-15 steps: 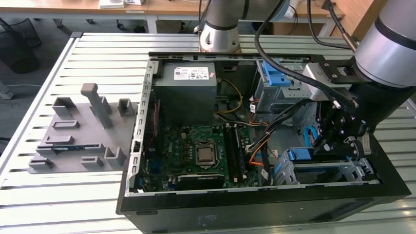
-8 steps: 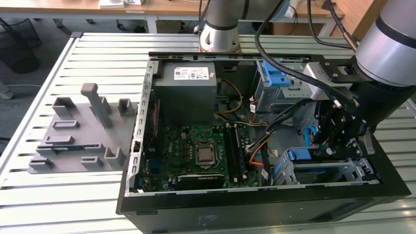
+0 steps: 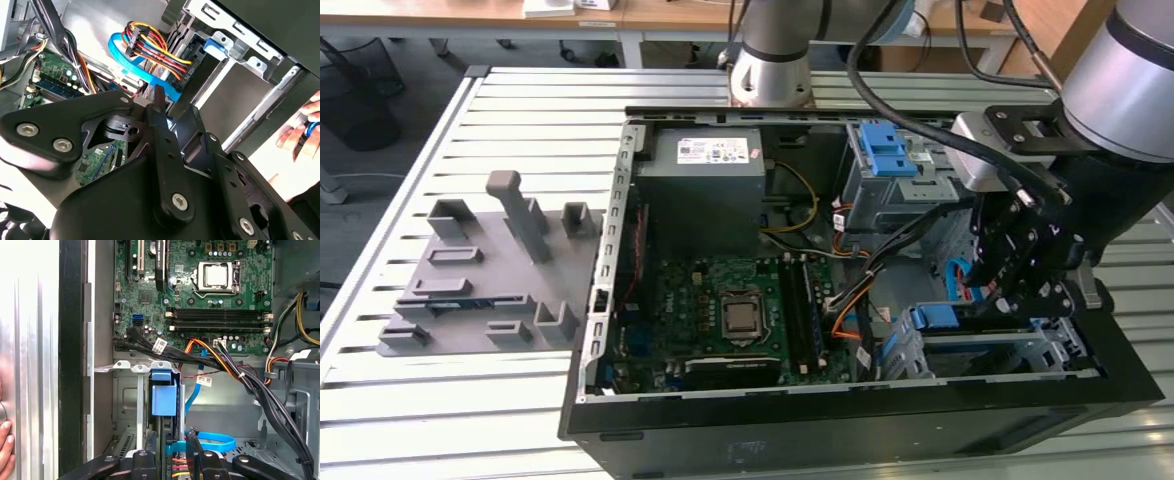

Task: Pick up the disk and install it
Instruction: 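Insert the second disk wire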

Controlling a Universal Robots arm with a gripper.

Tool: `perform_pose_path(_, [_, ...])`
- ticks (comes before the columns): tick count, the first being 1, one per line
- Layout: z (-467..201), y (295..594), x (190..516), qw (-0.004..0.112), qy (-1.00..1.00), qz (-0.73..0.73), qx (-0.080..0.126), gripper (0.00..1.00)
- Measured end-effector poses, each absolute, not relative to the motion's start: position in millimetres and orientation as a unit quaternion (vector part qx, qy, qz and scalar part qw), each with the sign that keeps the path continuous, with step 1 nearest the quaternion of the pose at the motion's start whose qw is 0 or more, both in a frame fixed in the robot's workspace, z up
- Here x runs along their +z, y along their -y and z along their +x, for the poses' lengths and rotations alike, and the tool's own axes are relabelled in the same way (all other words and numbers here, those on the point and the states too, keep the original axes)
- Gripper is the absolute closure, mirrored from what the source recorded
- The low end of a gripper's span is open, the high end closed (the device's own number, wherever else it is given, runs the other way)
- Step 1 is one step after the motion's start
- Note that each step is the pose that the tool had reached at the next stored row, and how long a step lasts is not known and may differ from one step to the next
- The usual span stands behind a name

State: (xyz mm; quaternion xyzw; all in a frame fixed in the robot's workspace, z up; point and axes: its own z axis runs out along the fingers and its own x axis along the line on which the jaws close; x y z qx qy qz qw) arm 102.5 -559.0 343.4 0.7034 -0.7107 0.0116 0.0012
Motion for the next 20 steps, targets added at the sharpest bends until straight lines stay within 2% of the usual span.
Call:
perform_pose_path(8, [103,559,351,0.003,0.711,0.703,0.01,0.63])
perform_pose_path(9, [103,559,352,0.003,0.711,0.703,0.01,0.65])
perform_pose_path(10, [103,559,352,0.003,0.711,0.703,0.01,0.71])
perform_pose_path(12, [103,559,352,0.003,0.711,0.703,0.009,0.71])
perform_pose_path(13, [103,559,353,0.004,0.711,0.703,0.009,0.78])
perform_pose_path(20, [103,559,355,0.004,0.711,0.703,0.009,0.78])
